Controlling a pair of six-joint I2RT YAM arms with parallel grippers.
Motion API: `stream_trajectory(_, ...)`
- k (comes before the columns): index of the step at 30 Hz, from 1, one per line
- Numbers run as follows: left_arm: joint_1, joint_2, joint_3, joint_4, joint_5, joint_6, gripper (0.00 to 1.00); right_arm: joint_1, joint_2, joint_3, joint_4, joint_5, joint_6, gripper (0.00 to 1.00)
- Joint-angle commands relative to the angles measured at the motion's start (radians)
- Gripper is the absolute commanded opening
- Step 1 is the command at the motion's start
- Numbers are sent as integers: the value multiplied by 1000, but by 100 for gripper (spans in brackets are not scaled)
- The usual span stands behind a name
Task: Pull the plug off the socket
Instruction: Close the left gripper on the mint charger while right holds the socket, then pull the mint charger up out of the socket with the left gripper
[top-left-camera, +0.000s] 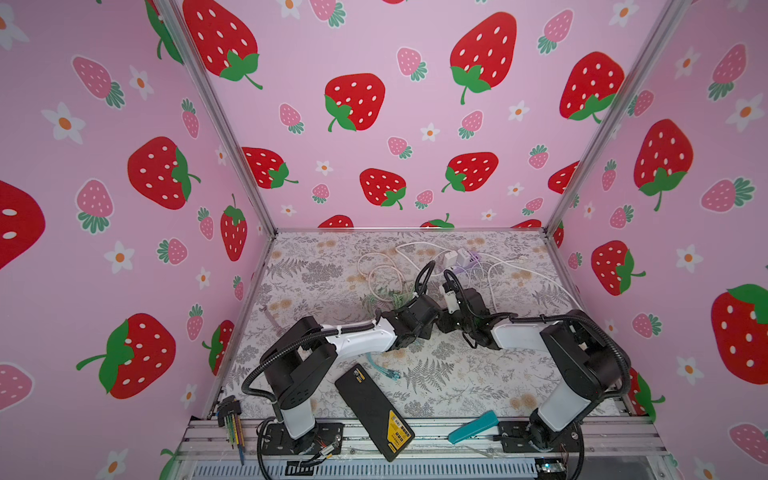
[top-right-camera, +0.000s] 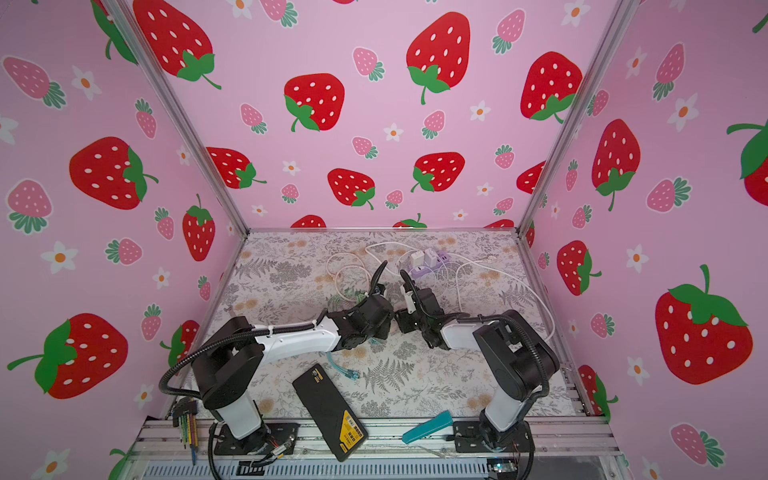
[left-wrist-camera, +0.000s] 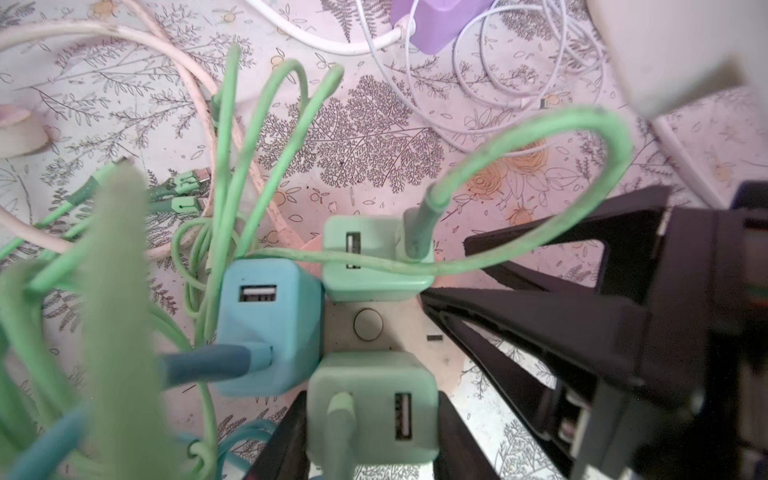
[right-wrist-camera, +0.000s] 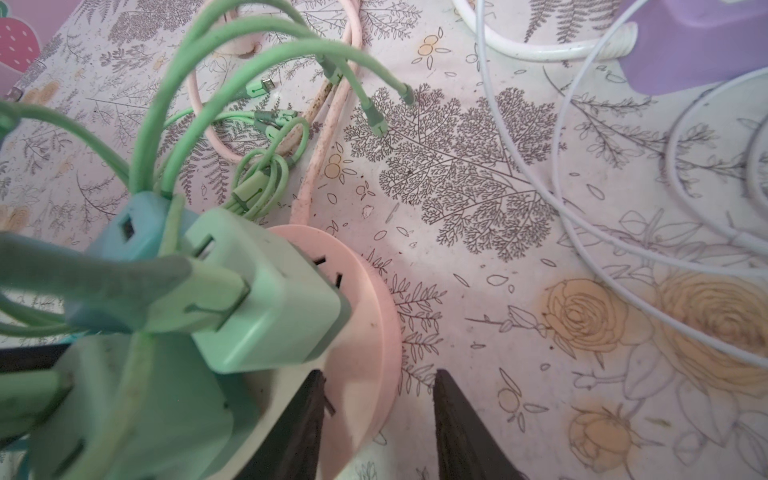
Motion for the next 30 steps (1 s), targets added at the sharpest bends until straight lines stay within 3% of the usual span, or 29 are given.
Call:
stream_trajectory(1, -9, -71, 5, 109, 110, -54, 18, 31, 91, -46, -254, 20, -25, 45)
stream_trajectory(8, -8, -78, 12, 89, 92, -36, 18, 35, 94, -42, -256, 25, -27, 45)
stream_trajectory(19, -112, -7, 152, -109, -176, 104, 18, 37, 97, -40, -257, 28, -27, 45)
stream_trajectory(30, -108, -80, 128, -105, -152, 92, 18, 37, 97, -39, -260, 31, -27, 45)
